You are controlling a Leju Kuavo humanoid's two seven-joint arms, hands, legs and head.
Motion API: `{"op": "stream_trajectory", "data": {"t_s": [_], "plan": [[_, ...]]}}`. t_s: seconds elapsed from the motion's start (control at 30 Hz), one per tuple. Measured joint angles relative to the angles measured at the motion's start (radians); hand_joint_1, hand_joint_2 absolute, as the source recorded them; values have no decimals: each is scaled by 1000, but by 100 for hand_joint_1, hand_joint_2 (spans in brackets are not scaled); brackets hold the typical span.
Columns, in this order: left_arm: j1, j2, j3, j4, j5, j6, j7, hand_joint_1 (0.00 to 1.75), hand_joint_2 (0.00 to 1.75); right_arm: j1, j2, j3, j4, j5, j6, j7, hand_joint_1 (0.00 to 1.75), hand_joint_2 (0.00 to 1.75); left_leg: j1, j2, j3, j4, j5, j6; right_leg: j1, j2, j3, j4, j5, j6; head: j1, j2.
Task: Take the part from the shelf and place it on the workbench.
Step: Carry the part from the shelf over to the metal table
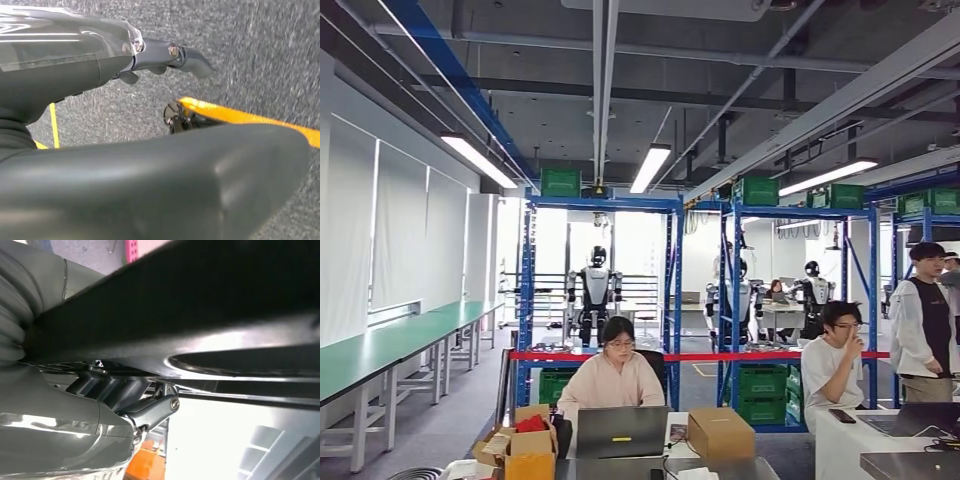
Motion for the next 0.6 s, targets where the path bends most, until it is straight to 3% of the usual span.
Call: {"op": "stream_trajectory", "data": {"t_s": [0.07,0.1,0.2,0.23,0.27,0.3,0.37,0.4,0.43,0.5,0.6], "plan": [[1,0,0,0,0,1,0,0,175,-1,0,-1,0,0,0,0,175,175,3,0,3,-5,0,9,-2,-1,-2,12,-13,11,0,0],[0,1,0,0,0,2,-1,0,175,-1,0,-2,-1,-1,0,0,175,175,6,0,6,-8,0,13,-3,-2,-16,43,-32,16,0,0],[-1,1,0,0,2,7,-1,0,175,3,-1,-5,-1,-1,0,-1,175,175,7,0,9,-10,-4,23,-6,-3,-117,232,-110,26,0,0],[0,1,0,0,3,8,0,0,175,5,-1,-5,-1,-1,0,-1,175,175,7,0,11,-10,-7,24,-6,-3,-146,277,-116,27,0,0],[1,1,0,0,3,8,0,0,175,7,-1,-5,-1,-1,0,-1,175,175,6,0,15,-10,-9,24,-6,-2,-157,285,-102,27,0,0],[2,1,0,0,4,9,0,0,175,7,-1,-5,-1,-1,0,-1,175,175,6,-1,21,-10,-13,24,-6,-2,-148,252,-68,24,0,0],[3,1,0,0,5,10,1,0,175,7,-2,-6,-1,-1,0,-1,175,175,5,-2,35,-11,-22,21,-2,-3,-96,119,15,14,0,0],[3,1,0,0,6,11,1,0,175,7,-2,-6,-1,-1,0,-2,175,175,5,-2,39,-12,-26,18,1,-3,-74,64,40,7,0,0],[2,1,0,0,6,11,1,0,175,6,-2,-7,-1,-2,0,-2,175,175,5,-2,40,-12,-28,13,5,-2,-61,30,49,1,0,0],[3,2,0,0,6,11,1,0,175,6,-3,-7,-2,-2,0,-2,175,175,5,-1,40,-17,-30,1,9,-1,-56,12,42,-7,-1,1],[2,2,0,0,6,12,2,0,175,5,-3,-7,-5,-2,0,-2,175,175,5,1,36,4,-51,-14,0,-3,-38,-12,43,-21,-1,0]]}}
